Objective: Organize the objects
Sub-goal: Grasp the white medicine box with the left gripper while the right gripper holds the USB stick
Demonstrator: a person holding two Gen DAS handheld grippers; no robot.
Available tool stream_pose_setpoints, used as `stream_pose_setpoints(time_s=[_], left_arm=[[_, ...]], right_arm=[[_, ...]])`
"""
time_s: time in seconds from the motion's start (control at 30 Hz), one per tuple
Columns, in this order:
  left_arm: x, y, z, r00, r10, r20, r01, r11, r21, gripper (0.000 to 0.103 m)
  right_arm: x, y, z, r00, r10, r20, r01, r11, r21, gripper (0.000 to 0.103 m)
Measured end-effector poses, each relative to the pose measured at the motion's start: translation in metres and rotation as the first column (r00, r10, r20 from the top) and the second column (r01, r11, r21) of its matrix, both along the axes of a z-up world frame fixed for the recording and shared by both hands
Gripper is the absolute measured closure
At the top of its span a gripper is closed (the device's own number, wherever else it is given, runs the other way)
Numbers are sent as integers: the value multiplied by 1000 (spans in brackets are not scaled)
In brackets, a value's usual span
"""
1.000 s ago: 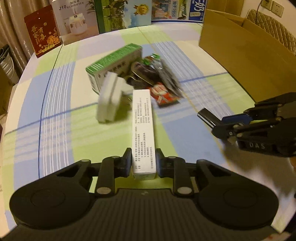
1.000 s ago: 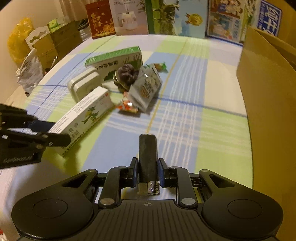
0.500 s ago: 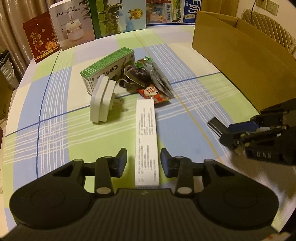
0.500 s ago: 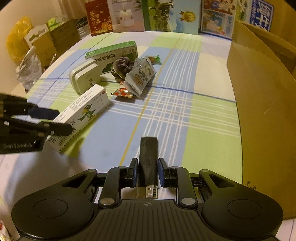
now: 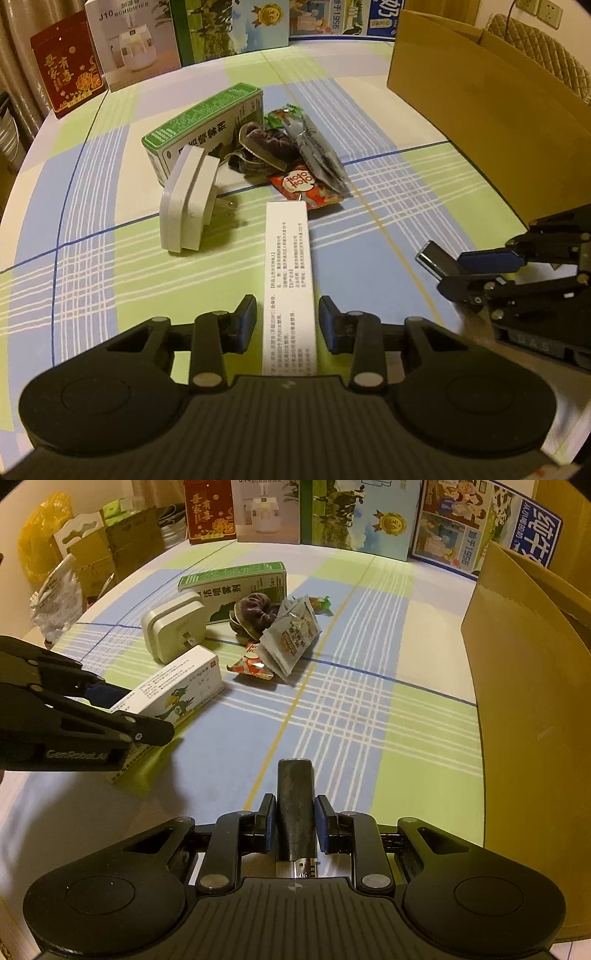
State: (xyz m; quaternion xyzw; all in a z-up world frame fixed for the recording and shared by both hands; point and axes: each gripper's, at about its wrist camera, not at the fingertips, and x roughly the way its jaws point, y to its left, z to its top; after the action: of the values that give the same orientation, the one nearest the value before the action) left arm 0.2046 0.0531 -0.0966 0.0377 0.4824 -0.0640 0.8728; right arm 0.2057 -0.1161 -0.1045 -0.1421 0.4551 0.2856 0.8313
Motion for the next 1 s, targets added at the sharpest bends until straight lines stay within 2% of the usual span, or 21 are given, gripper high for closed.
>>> stream_pose_setpoints(time_s=[0.13,0.4,0.83,1.0], left_arm=[[4,1,-2,1000,13,0,-13,1000,-3,81],[6,-3,-1,1000,19,-2,-19,1000,12,82],[2,-12,29,998,38,55,-37,999,-16,82],[3,-16,45,995,62,77,-59,998,-29,82]], right_arm=[[1,0,1,1000,-4,-5,4,1000,5,84],[3,-3,2,1000,-23,-15,24,999,23,84],[9,-12,24,997,-77,5,76,993,95,84],[12,-19,44,993,-109,46,102,985,138,84]])
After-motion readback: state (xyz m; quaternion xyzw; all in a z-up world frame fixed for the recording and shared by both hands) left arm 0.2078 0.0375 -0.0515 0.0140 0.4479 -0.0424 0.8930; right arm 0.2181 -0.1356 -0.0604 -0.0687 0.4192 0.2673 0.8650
